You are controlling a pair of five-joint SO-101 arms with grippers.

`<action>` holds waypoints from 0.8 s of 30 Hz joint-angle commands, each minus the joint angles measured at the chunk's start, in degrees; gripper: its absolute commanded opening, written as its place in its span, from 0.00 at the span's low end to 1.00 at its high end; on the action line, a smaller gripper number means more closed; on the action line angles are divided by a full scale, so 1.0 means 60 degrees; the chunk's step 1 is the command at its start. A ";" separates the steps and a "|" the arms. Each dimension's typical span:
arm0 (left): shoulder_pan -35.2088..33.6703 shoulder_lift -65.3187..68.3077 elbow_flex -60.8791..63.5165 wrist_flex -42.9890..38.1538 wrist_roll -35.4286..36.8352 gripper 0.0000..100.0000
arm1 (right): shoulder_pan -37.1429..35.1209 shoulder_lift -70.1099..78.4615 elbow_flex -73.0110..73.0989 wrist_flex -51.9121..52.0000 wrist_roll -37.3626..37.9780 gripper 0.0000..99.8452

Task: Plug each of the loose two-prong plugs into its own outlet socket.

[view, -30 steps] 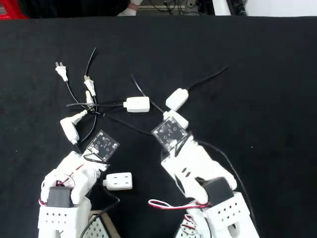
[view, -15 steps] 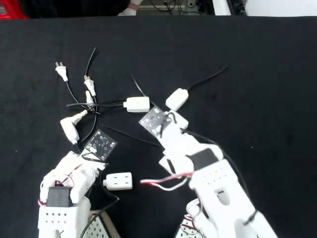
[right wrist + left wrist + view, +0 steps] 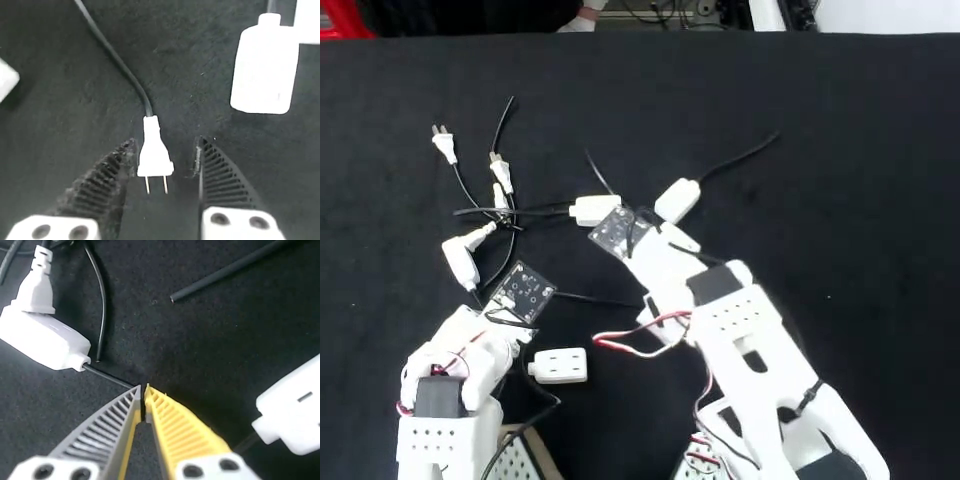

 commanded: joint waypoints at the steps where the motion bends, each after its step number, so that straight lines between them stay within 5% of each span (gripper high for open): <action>1: -0.0139 -0.0059 0.0110 -0.0044 -0.0073 0.03 | 0.0161 0.0095 -0.0945 0.0689 0.1099 0.18; 7: -0.0139 -0.0059 0.0110 -0.0044 -0.0073 0.03 | 0.1011 0.0784 -0.0974 0.0469 0.3414 0.14; 24: -0.0139 -0.0059 0.0110 0.0117 -0.0073 0.03 | 0.0923 0.4740 -0.1355 -0.1158 0.2681 0.07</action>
